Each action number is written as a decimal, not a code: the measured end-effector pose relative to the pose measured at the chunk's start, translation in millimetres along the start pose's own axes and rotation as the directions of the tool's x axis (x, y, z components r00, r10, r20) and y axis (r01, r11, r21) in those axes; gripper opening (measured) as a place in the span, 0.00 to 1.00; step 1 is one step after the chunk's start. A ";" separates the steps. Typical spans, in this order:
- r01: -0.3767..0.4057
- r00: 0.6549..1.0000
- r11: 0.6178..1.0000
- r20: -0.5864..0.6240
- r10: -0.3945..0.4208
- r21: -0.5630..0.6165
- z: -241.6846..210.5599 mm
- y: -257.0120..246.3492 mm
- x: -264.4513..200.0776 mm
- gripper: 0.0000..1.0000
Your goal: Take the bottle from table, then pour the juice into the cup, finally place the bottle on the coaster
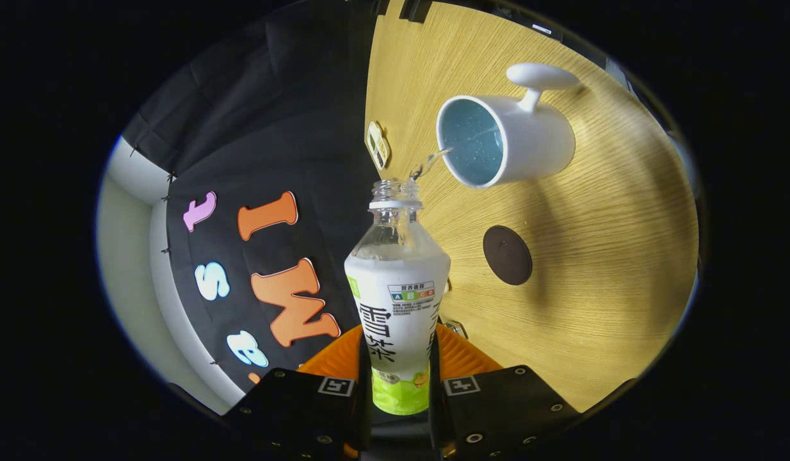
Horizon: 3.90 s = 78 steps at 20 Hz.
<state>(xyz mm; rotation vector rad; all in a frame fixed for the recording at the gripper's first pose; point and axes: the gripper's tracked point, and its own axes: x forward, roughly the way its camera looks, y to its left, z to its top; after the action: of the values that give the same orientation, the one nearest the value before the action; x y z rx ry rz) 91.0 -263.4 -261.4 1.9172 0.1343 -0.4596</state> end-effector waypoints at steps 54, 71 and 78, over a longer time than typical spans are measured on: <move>-0.050 0.998 0.940 0.039 0.039 0.337 10.4 42.3 -9.2 0.36; 0.055 0.995 0.933 0.093 -0.023 -0.357 27.1 -9.9 -4.5 0.36; 0.142 0.980 0.554 0.196 0.040 -0.820 38.6 23.3 -6.6 0.36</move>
<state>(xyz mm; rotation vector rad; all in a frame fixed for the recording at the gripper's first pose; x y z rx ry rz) 82.3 -306.9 -251.0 0.9010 0.2337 -0.4978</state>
